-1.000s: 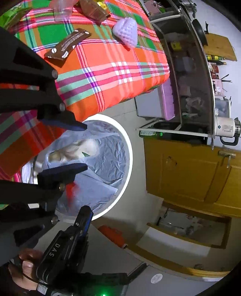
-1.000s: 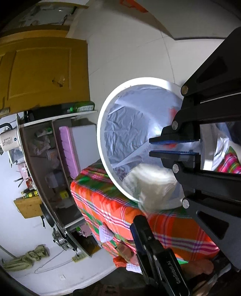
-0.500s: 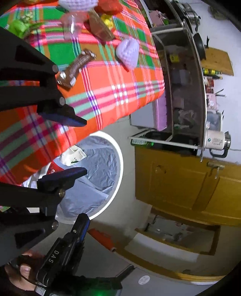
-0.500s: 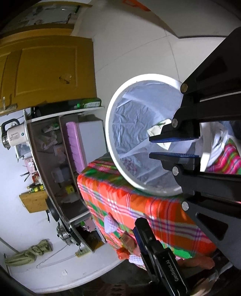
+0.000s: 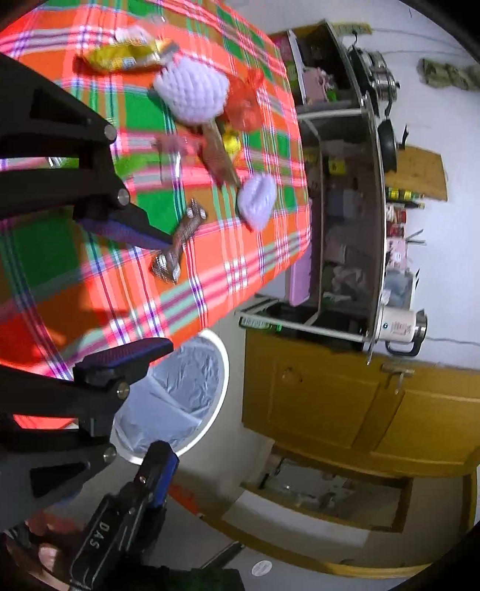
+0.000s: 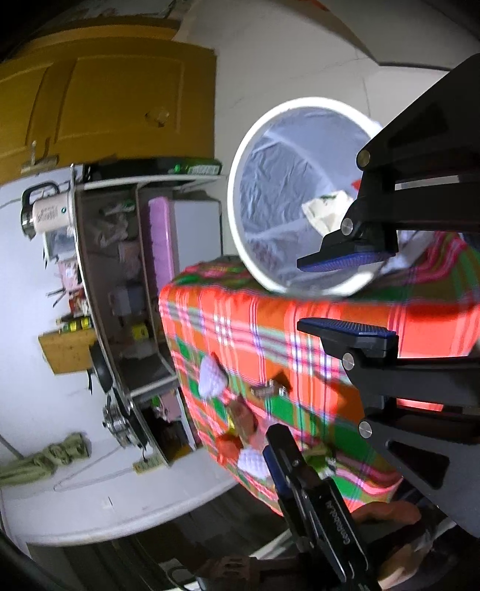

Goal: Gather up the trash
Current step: 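Grasp the green snack bag with the left tool while the right tool grasps the chocolate bar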

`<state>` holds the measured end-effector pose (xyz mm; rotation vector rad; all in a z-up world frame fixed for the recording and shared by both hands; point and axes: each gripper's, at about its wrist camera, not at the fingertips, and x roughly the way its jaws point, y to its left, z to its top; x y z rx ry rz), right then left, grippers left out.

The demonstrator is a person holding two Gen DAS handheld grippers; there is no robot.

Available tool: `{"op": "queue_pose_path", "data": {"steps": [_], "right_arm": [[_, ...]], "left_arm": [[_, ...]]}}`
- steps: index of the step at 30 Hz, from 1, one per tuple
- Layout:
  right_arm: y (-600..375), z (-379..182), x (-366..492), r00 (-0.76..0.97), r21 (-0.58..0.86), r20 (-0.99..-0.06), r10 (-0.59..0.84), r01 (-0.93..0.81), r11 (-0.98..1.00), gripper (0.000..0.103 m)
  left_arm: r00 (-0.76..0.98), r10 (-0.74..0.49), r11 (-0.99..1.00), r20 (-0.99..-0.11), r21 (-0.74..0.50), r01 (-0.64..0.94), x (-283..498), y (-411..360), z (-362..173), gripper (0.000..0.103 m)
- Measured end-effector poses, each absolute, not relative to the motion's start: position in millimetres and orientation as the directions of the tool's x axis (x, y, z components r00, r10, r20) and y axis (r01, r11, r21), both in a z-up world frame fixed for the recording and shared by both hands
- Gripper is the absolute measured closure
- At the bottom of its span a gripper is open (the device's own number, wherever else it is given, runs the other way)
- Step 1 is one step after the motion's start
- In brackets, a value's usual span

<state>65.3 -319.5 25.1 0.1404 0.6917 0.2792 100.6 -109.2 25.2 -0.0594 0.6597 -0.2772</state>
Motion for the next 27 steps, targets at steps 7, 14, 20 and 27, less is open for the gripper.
{"op": "queue_pose_path", "data": {"steps": [7, 14, 20, 27], "right_arm": [[-284.9, 30.3, 56.5, 0.718, 0.209, -0.600, 0.353, -0.285, 0.935, 0.077], [-251.2, 25.6, 54.9, 0.681, 0.207, -0.607, 0.411, -0.363, 0.908, 0.077], [-231.9, 17.7, 58.0, 0.653, 0.202, -0.623, 0.431, -0.398, 0.895, 0.076], [-227.8, 13.0, 67.3, 0.643, 0.203, -0.634, 0.430, -0.398, 0.895, 0.065]], "left_arm": [[0.778, -0.218, 0.976, -0.589, -0.132, 0.174, 83.8, -72.5, 23.5, 0.051], [0.791, -0.156, 0.987, -0.591, -0.116, 0.108, 68.9, -40.1, 16.2, 0.051], [0.781, -0.147, 0.988, -0.607, -0.129, 0.086, 63.9, -22.7, 6.5, 0.044], [0.750, -0.179, 0.983, -0.636, -0.141, 0.115, 70.3, -21.3, -7.2, 0.036]]}}
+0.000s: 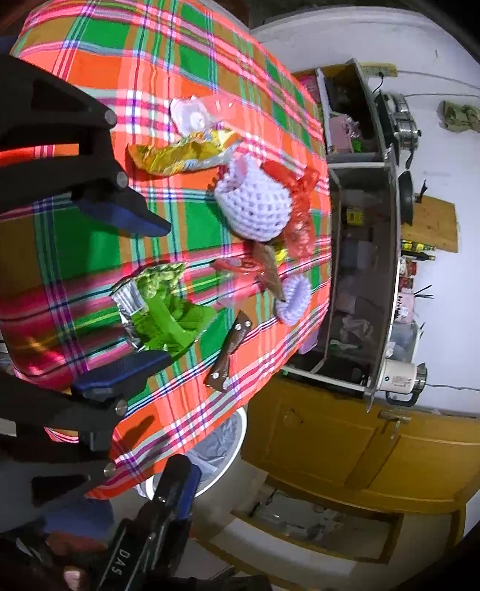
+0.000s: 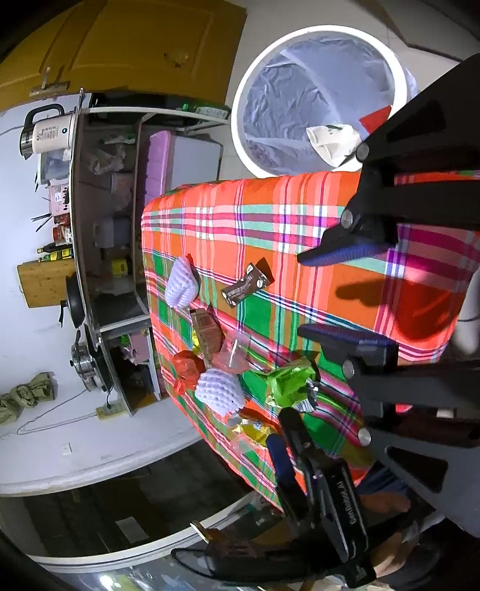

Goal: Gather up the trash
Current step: 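Grasp the green snack bag with the left tool while the right tool grasps the chocolate bar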

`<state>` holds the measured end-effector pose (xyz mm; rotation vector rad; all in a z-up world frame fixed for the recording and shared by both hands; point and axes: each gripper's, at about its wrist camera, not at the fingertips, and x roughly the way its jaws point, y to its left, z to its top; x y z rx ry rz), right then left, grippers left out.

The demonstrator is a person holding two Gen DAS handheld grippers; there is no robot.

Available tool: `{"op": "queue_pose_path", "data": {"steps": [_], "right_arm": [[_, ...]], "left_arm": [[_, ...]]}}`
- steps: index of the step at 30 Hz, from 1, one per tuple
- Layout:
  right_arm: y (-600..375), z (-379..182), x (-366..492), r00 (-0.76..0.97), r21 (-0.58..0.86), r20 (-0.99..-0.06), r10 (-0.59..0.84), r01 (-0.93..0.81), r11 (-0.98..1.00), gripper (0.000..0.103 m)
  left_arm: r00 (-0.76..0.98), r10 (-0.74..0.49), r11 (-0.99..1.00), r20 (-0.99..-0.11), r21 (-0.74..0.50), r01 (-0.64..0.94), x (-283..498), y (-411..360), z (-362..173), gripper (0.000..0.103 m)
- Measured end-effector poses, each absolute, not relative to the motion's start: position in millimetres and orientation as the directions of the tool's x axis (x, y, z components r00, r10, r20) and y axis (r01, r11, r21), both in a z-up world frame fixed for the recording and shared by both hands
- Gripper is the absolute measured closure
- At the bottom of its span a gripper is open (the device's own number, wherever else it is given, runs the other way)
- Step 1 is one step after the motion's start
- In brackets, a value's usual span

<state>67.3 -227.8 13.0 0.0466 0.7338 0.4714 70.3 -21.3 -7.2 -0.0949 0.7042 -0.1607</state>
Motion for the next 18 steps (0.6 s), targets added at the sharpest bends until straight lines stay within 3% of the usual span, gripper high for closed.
{"op": "queue_pose_path", "data": {"steps": [8, 18], "right_arm": [[-228.1, 11.8, 77.1, 0.643, 0.189, -0.640, 0.421, -0.400, 0.897, 0.063], [-215.3, 7.4, 116.8, 0.633, 0.134, -0.661, 0.403, -0.429, 0.893, 0.059]], "left_arm": [[0.691, -0.210, 0.977, -0.691, -0.183, 0.113, 87.3, -26.4, -26.9, 0.035], [0.685, -0.205, 0.977, -0.699, -0.184, 0.105, 100.6, -34.7, -30.5, 0.036]]}}
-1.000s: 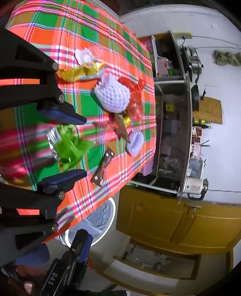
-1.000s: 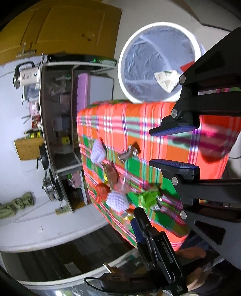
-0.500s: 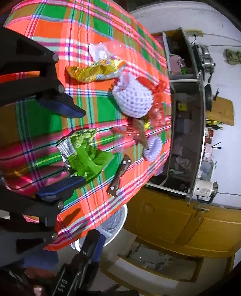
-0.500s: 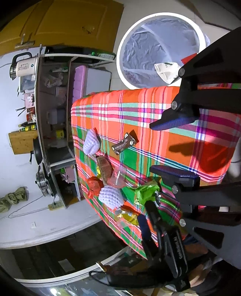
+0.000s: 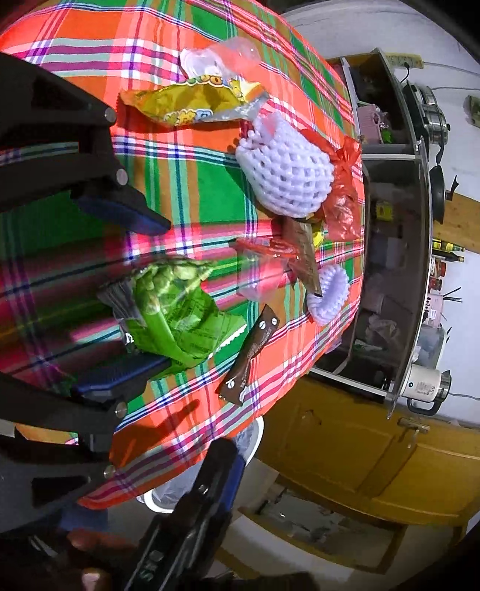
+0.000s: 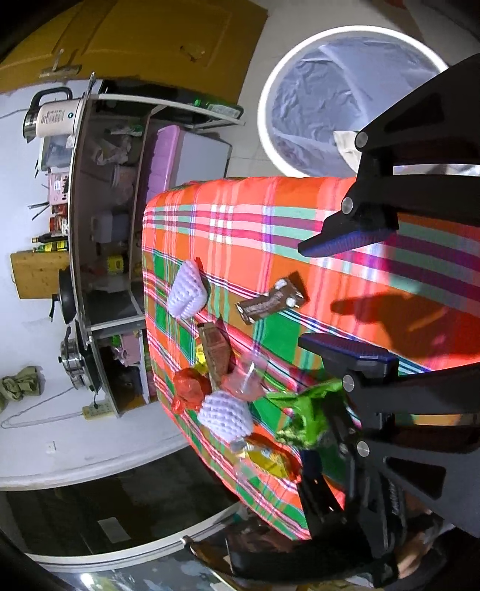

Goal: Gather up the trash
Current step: 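Grasp the green snack bag with the left tool while the right tool grasps the chocolate bar, then carry both items over the bin and open both tools to drop them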

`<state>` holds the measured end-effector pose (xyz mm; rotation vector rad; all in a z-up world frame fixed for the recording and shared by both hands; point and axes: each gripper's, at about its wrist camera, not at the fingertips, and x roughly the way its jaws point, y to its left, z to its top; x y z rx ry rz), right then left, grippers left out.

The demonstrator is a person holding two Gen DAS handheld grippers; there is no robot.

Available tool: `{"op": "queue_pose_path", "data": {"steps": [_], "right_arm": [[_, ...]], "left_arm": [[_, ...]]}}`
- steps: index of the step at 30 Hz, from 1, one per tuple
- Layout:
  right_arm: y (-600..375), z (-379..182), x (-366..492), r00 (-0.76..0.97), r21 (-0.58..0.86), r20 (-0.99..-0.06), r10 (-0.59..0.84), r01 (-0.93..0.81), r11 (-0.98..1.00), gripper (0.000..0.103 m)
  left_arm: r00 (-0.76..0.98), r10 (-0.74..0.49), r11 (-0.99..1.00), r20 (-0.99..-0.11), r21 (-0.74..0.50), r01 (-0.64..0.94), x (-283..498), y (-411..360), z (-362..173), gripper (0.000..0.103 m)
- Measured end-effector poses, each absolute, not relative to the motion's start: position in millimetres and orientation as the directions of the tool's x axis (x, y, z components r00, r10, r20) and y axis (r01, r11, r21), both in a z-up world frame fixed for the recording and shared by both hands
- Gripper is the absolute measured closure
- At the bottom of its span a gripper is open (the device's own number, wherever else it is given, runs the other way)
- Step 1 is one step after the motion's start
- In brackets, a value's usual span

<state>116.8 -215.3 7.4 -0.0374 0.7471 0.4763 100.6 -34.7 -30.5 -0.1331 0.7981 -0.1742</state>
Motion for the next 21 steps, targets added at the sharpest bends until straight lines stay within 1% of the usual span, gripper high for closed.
{"op": "queue_pose_path", "data": {"steps": [3, 5, 9, 12, 15, 16, 18, 21], "right_arm": [[-209.9, 2.8, 133.9, 0.619, 0.120, -0.674, 0.403, -0.447, 0.887, 0.059], [-206.5, -1.9, 144.9, 0.603, 0.117, -0.689, 0.401, -0.454, 0.883, 0.058], [-194.4, -14.7, 164.9, 0.556, 0.115, -0.726, 0.405, -0.482, 0.869, 0.058], [-184.5, -24.9, 175.0, 0.531, 0.093, -0.758, 0.380, -0.489, 0.867, 0.058], [-179.4, -25.9, 177.1, 0.526, 0.090, -0.761, 0.379, -0.494, 0.865, 0.059], [-178.5, -26.1, 176.7, 0.526, 0.091, -0.760, 0.381, -0.494, 0.865, 0.064], [-179.1, -25.8, 174.3, 0.531, 0.090, -0.757, 0.380, -0.492, 0.866, 0.080], [-181.9, -25.0, 169.9, 0.536, 0.105, -0.751, 0.386, -0.481, 0.871, 0.081]], "left_arm": [[0.691, -0.203, 0.978, -0.694, -0.184, 0.103, 101.2, -33.9, -31.2, 0.036], [0.695, -0.198, 0.978, -0.691, -0.182, 0.099, 101.7, -32.7, -31.2, 0.039], [0.699, -0.199, 0.978, -0.687, -0.186, 0.095, 102.8, -29.9, -30.9, 0.046], [0.701, -0.199, 0.978, -0.684, -0.185, 0.098, 103.7, -28.2, -30.7, 0.052], [0.703, -0.203, 0.977, -0.682, -0.186, 0.102, 103.7, -27.1, -30.3, 0.057], [0.703, -0.207, 0.976, -0.681, -0.189, 0.104, 103.9, -26.9, -30.1, 0.057], [0.703, -0.212, 0.975, -0.679, -0.192, 0.109, 104.0, -26.0, -29.4, 0.059], [0.705, -0.223, 0.973, -0.674, -0.196, 0.120, 102.6, -26.9, -28.0, 0.063]]}}
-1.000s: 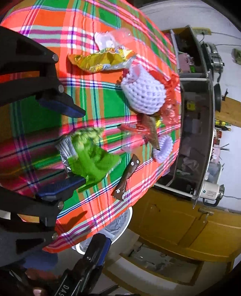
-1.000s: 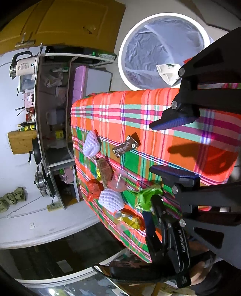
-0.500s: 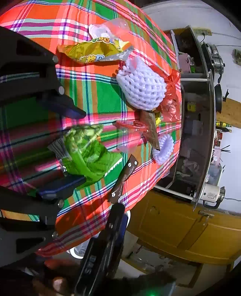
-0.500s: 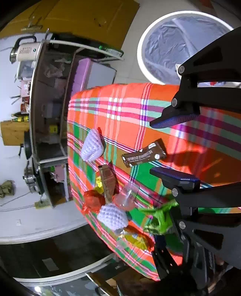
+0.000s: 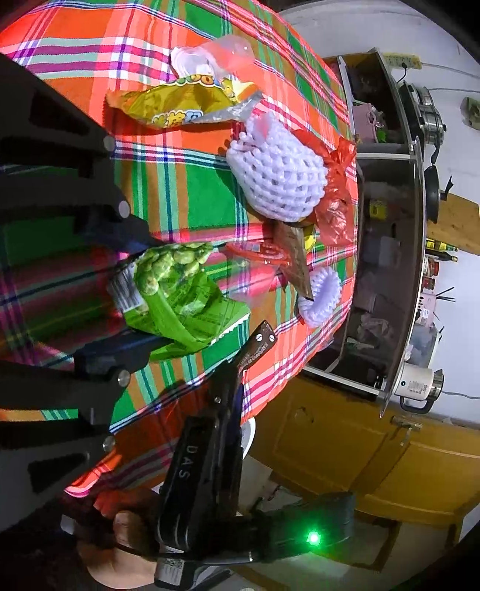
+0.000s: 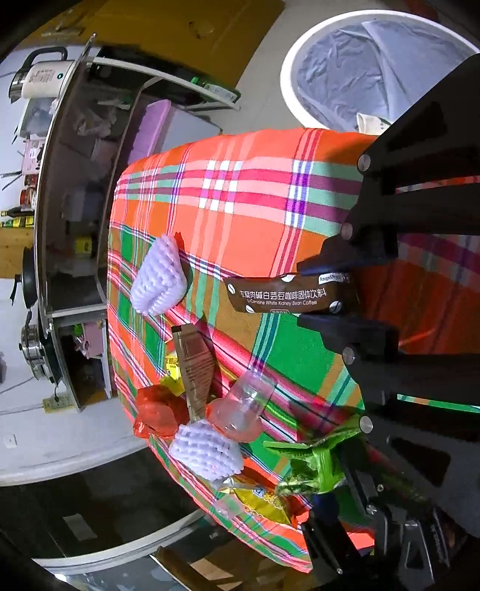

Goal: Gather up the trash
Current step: 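Carry both items over the bin and open both tools to drop them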

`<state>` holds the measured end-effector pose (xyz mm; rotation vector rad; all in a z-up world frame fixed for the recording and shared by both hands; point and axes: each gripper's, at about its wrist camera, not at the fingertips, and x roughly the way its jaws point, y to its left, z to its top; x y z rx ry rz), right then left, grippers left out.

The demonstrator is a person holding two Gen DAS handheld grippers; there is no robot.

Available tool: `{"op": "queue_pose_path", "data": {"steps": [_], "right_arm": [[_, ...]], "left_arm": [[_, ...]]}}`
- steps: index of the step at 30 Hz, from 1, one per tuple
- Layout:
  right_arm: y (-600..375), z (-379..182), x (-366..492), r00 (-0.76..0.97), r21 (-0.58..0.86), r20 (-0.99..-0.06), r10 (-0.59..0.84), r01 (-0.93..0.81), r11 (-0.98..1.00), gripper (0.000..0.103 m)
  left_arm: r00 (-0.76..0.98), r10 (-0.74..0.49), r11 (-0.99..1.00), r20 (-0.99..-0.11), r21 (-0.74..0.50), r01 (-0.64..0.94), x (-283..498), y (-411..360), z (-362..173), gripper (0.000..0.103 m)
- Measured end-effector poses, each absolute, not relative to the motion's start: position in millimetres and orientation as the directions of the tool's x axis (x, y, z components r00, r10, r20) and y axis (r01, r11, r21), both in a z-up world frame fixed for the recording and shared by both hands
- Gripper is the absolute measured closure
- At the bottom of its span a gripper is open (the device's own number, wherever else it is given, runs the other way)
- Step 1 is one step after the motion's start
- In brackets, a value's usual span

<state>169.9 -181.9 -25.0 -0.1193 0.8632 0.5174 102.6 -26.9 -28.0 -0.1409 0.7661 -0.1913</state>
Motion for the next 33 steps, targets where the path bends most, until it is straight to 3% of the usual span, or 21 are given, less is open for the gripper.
{"op": "queue_pose_path", "data": {"steps": [16, 33], "right_arm": [[-221.0, 1.6, 118.4, 0.604, 0.189, -0.678, 0.419, -0.408, 0.893, 0.081], [-301.2, 13.5, 93.1, 0.694, 0.210, -0.646, 0.319, -0.241, 0.948, 0.081]], "left_arm": [[0.729, -0.239, 0.970, -0.641, -0.185, 0.156, 84.9, -37.3, -9.1, 0.066], [0.716, -0.332, 0.941, -0.614, -0.159, 0.300, 106.2, -104.3, 12.4, 0.066]]}}
